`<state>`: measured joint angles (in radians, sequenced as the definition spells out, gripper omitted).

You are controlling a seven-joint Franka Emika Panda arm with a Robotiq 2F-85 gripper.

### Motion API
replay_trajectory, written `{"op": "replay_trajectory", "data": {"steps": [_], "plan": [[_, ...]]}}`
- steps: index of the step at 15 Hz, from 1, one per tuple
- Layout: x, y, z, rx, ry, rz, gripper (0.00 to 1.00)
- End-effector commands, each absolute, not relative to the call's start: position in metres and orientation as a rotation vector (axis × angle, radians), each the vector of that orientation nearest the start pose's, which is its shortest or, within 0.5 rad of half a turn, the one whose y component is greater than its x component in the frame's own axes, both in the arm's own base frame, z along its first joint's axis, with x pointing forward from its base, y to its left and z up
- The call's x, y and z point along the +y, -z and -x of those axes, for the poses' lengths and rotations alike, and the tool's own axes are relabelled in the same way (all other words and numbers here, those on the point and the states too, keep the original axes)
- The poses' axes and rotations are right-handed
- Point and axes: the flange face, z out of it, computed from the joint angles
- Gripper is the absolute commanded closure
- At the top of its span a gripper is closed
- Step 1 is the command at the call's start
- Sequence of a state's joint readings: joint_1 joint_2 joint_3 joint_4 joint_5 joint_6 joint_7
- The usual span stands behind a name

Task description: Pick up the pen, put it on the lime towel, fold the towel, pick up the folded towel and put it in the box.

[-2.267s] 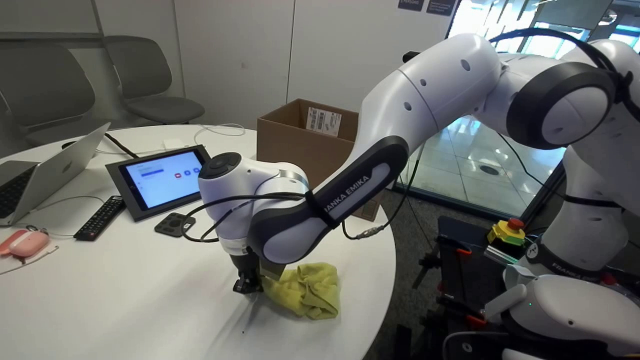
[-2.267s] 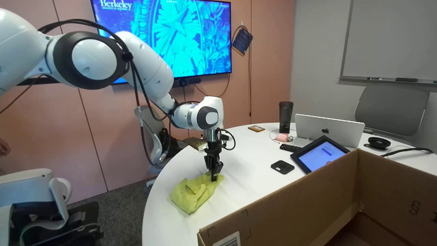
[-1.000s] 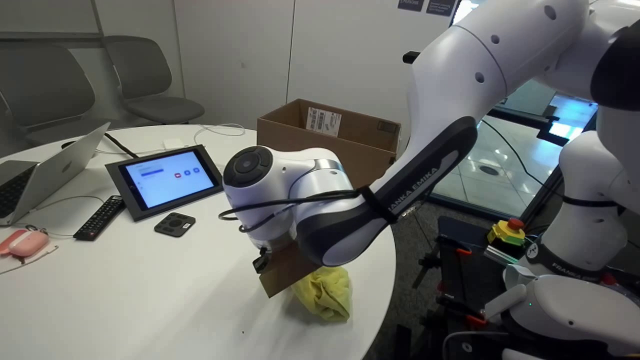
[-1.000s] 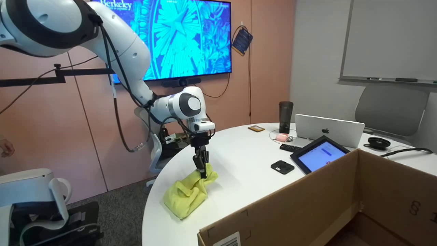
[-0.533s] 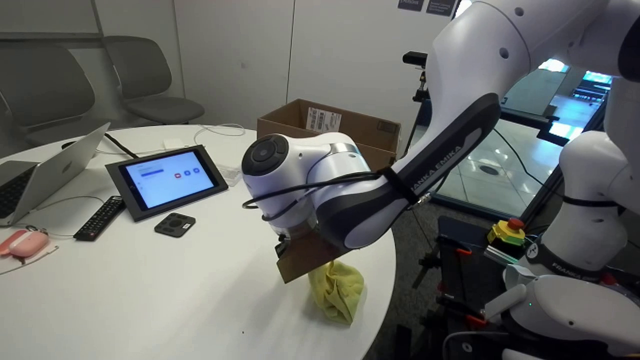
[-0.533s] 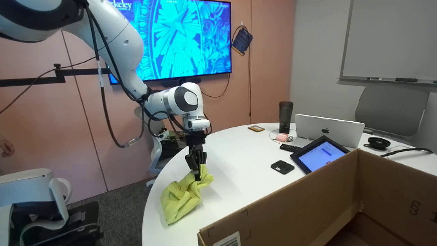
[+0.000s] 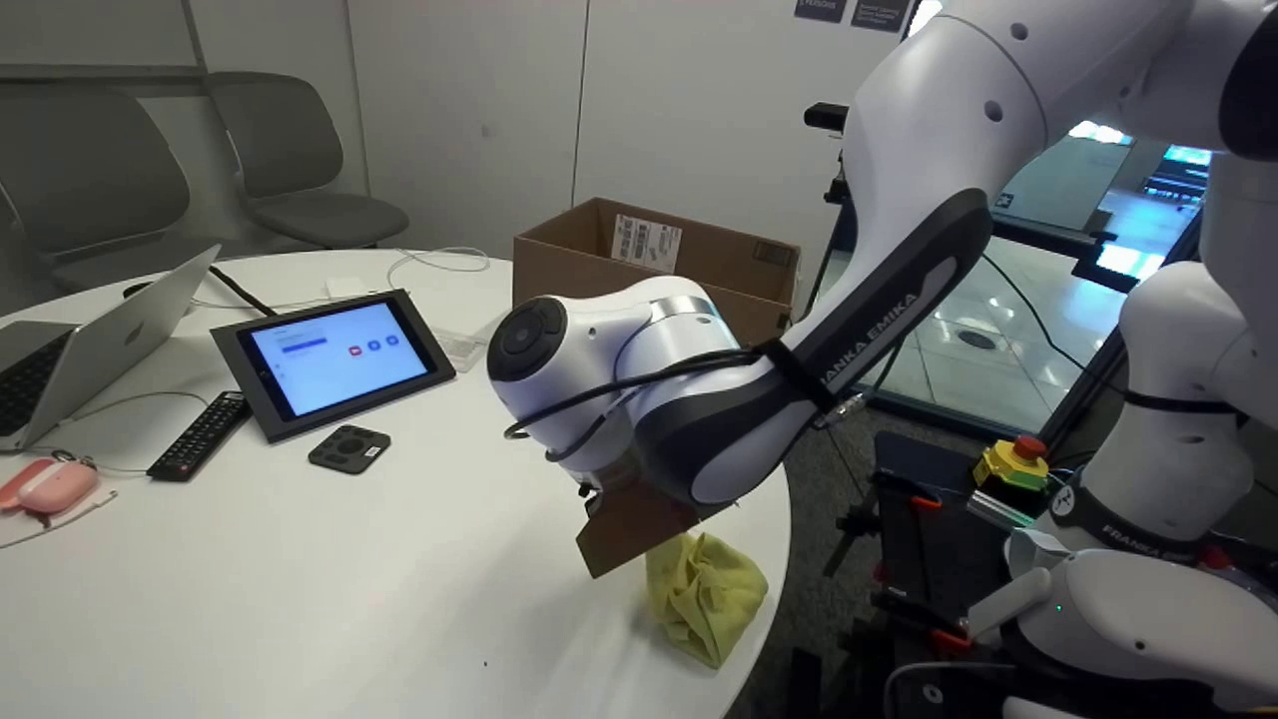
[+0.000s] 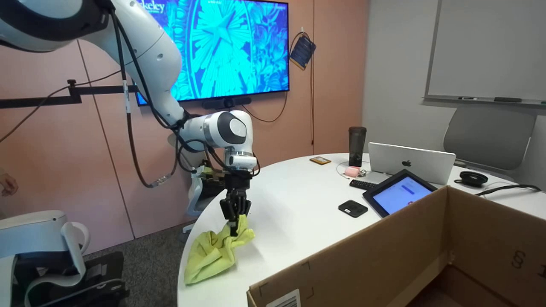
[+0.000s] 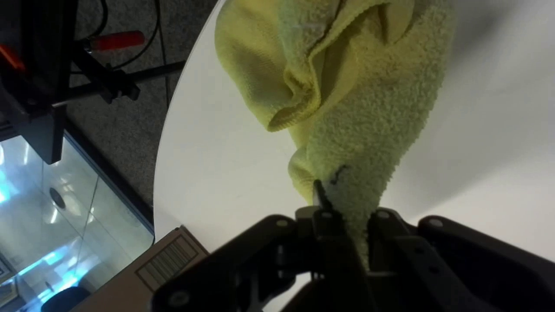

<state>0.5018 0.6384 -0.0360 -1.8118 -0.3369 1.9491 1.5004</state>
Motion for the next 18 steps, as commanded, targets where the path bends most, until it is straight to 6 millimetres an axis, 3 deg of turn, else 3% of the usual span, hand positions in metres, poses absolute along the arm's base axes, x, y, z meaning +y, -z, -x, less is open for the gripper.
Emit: {"op": "replay_trajectory", "data": {"steps": [1, 6, 8, 12, 14, 18], "plan": [[0.234, -0.162, -0.561, -1.138, 0.074, -2.329, 0.96], [0.210, -0.179, -0.615, -1.282, 0.007, -2.365, 0.98], [0.211, -0.185, -0.642, -1.306, -0.029, -2.397, 0.98], [0.220, -0.176, -0.682, -1.337, -0.087, -2.411, 0.98], [0.226, -0.162, -0.692, -1.342, -0.106, -2.397, 0.98], [0.237, -0.139, -0.692, -1.307, -0.105, -2.340, 0.98]]}}
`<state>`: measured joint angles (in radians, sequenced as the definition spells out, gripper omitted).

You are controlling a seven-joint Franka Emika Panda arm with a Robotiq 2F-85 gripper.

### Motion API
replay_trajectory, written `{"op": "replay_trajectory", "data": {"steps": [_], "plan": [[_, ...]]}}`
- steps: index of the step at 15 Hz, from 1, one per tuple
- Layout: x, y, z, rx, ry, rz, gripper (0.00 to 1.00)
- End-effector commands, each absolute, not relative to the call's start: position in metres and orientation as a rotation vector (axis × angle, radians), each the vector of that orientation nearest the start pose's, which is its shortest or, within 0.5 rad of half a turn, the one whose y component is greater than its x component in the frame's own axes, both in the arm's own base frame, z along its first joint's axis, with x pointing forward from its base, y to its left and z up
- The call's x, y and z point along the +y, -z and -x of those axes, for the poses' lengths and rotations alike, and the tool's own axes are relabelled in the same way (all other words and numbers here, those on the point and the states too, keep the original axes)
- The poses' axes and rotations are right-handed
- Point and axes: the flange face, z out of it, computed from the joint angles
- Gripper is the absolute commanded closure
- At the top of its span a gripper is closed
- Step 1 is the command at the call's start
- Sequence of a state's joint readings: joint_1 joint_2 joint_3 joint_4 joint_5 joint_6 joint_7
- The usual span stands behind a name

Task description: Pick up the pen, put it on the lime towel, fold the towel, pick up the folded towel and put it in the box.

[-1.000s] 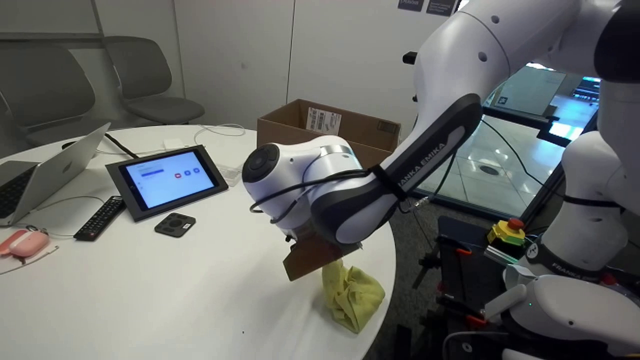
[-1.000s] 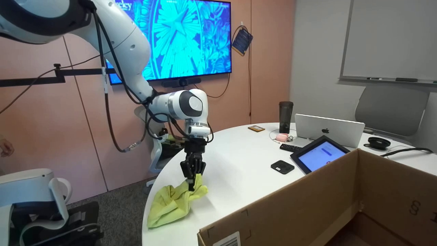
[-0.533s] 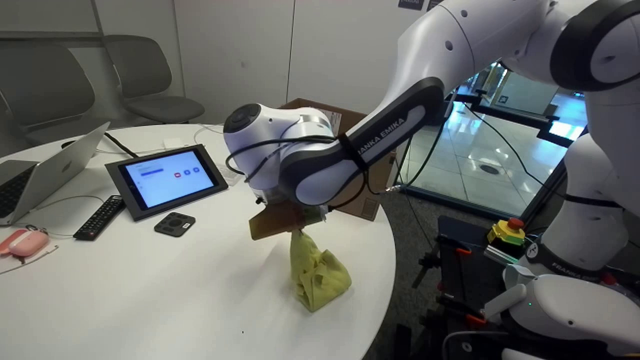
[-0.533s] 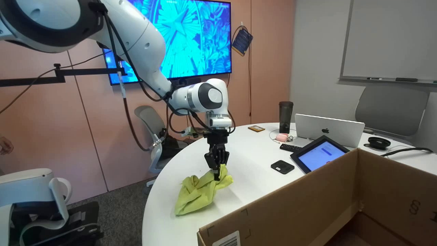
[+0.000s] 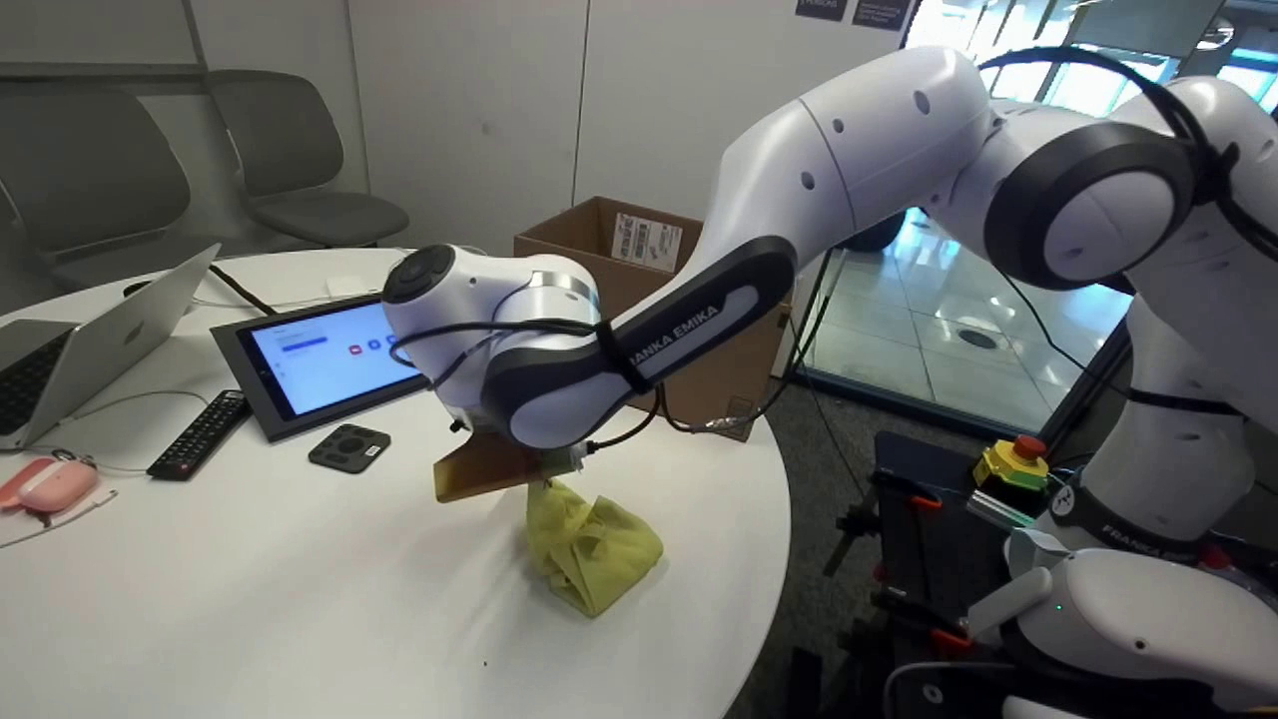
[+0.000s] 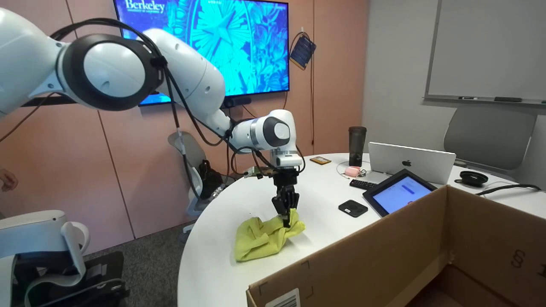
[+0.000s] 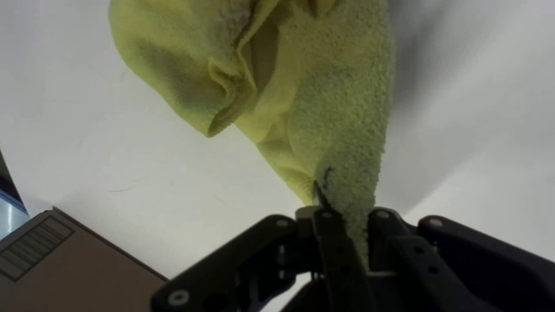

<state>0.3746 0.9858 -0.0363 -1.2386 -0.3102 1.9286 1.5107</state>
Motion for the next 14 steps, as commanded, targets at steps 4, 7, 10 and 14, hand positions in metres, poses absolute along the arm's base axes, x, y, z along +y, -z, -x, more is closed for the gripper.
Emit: {"op": "replay_trajectory", "data": {"steps": [4, 7, 10, 14], "plan": [[0.247, -0.150, -0.684, 1.761, 0.086, 3.200, 0.98], [0.256, -0.169, -0.671, 1.798, 0.052, 3.277, 0.99], [0.262, -0.180, -0.655, 1.876, -0.001, 3.368, 0.99], [0.267, -0.172, -0.632, 1.947, -0.154, 3.490, 0.98]]}}
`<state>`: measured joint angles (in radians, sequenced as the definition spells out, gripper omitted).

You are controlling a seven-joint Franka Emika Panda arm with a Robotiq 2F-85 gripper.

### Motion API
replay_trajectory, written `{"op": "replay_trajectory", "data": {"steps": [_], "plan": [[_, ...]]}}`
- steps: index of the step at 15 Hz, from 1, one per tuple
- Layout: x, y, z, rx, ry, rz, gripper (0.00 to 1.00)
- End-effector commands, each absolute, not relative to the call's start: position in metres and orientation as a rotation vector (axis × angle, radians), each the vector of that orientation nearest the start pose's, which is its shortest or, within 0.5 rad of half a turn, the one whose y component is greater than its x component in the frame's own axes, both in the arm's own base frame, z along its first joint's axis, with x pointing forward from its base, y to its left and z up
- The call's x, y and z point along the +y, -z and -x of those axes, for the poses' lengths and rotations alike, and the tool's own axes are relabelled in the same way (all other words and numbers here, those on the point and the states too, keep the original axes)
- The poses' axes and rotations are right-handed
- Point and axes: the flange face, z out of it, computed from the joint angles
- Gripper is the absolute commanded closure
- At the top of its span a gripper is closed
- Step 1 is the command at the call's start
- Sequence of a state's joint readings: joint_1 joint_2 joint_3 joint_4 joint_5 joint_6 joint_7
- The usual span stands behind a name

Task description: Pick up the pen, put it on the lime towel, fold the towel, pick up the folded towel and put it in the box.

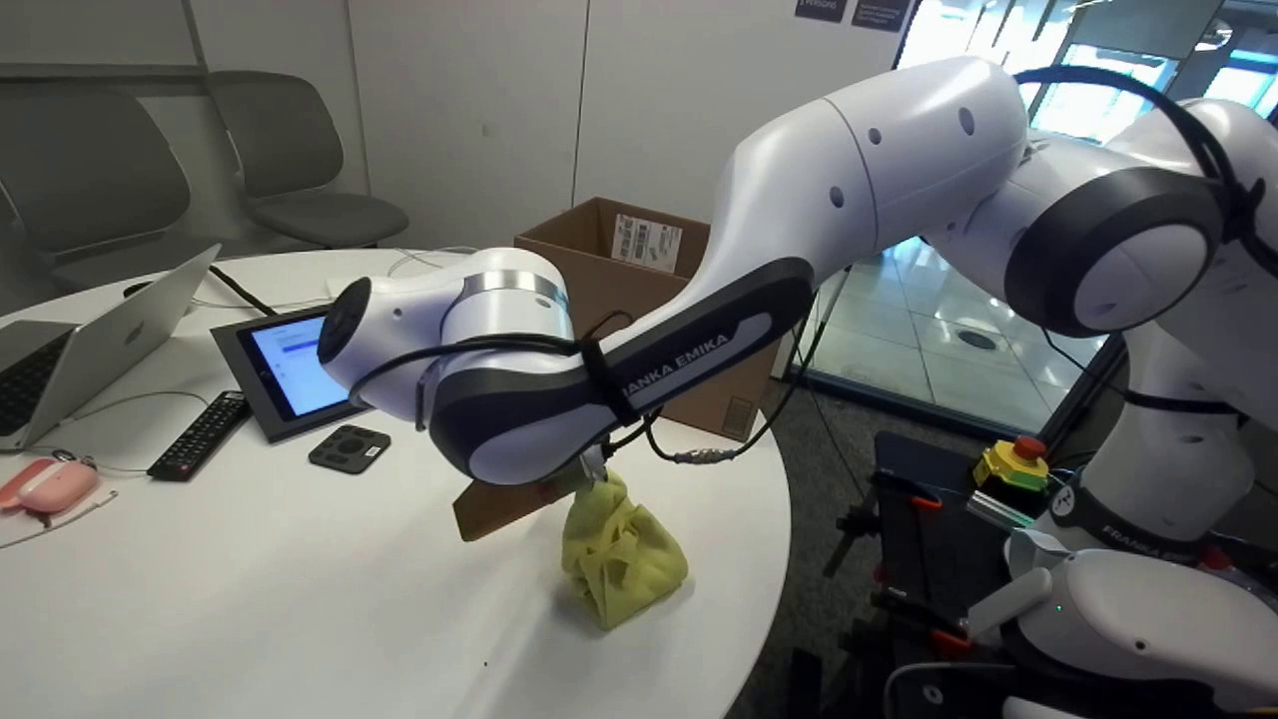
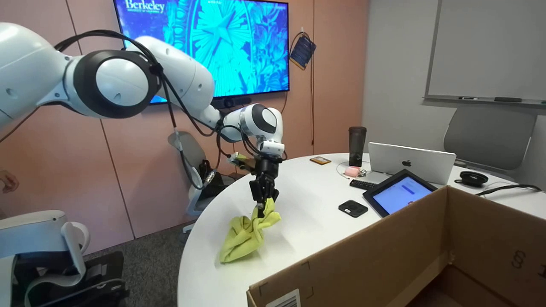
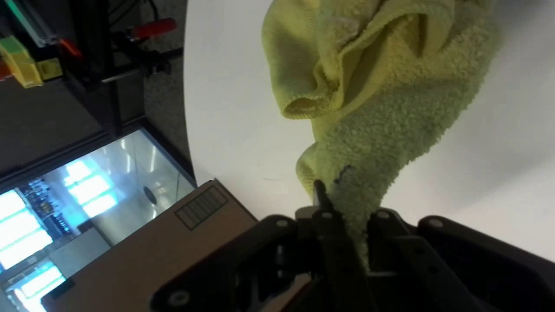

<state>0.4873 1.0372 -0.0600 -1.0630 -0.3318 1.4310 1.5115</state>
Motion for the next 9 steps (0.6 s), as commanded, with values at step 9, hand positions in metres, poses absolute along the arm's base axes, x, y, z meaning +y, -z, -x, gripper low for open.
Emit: {"op": "replay_trajectory", "data": {"steps": [9], "plan": [[0.292, -0.118, -0.602, -1.027, 0.425, -2.061, 0.99]]}}
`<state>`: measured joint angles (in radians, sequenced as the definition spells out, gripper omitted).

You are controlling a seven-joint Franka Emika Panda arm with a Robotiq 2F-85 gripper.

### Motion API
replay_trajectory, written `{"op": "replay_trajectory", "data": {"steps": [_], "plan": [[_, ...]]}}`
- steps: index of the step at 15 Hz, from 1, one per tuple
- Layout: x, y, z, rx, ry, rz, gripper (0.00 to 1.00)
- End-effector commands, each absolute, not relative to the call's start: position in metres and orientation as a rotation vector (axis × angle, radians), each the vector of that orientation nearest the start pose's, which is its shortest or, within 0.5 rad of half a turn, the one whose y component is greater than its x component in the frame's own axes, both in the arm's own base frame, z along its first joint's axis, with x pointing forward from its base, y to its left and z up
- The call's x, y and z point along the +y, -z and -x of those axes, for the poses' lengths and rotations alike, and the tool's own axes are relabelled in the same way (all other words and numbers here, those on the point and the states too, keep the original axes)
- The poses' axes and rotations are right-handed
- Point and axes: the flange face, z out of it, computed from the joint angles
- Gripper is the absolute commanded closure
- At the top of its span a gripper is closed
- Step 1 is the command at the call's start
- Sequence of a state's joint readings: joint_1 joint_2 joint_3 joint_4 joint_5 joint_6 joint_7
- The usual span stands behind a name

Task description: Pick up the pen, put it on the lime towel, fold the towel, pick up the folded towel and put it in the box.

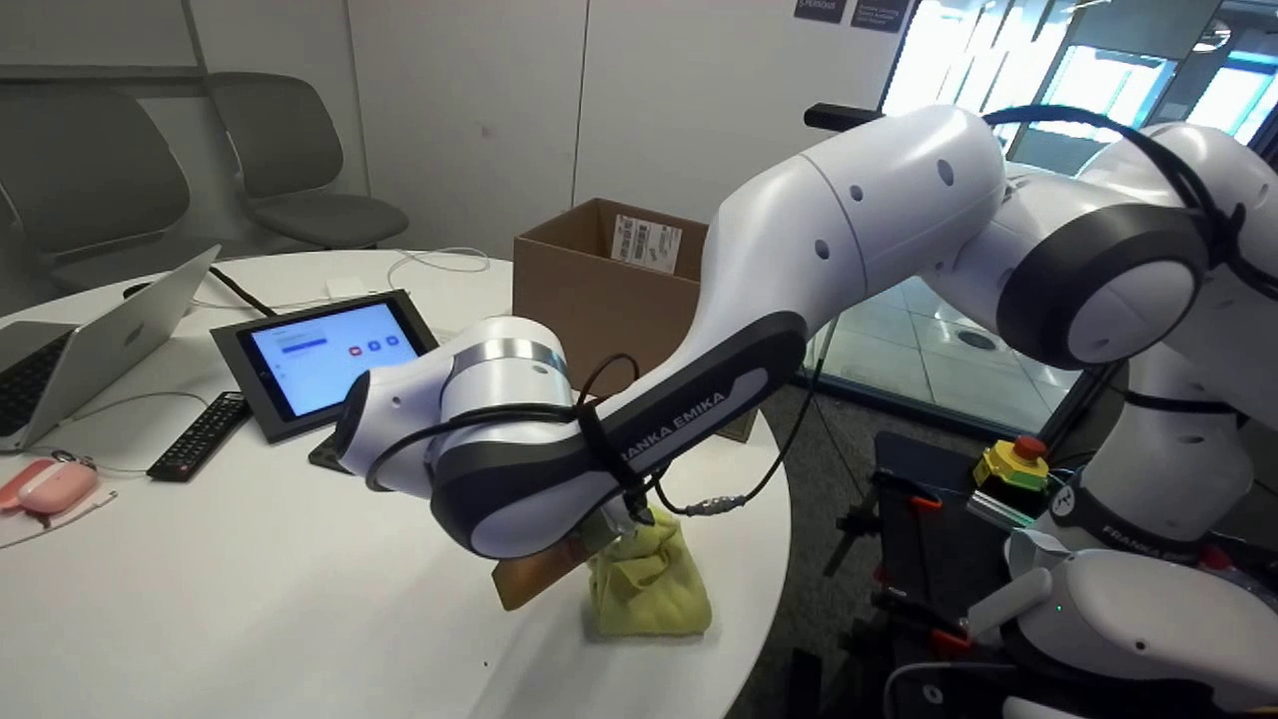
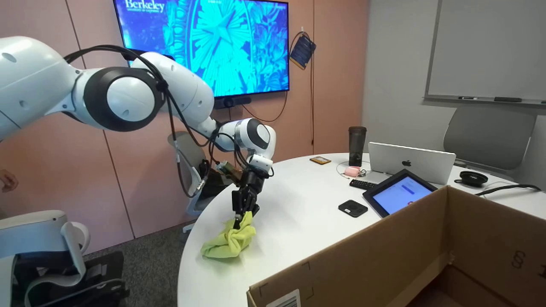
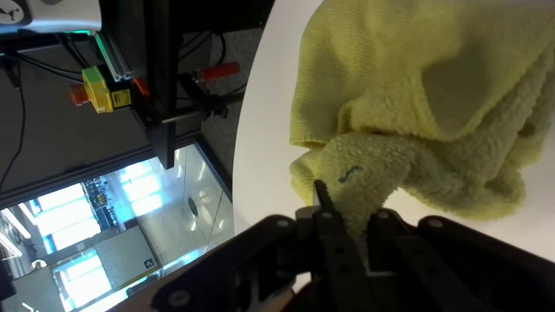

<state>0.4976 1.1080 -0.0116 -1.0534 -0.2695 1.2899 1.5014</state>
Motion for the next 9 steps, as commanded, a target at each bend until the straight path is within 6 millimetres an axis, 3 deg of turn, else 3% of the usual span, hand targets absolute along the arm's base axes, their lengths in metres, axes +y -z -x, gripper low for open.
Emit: {"op": "replay_trajectory", "data": {"steps": [1, 4, 9], "plan": [[0.296, -0.118, -0.601, -1.005, 0.471, -2.099, 0.99], [0.298, -0.123, -0.607, -1.004, 0.595, -2.195, 0.99], [0.281, -0.134, -0.625, -1.036, 0.795, -2.337, 0.99]]}}
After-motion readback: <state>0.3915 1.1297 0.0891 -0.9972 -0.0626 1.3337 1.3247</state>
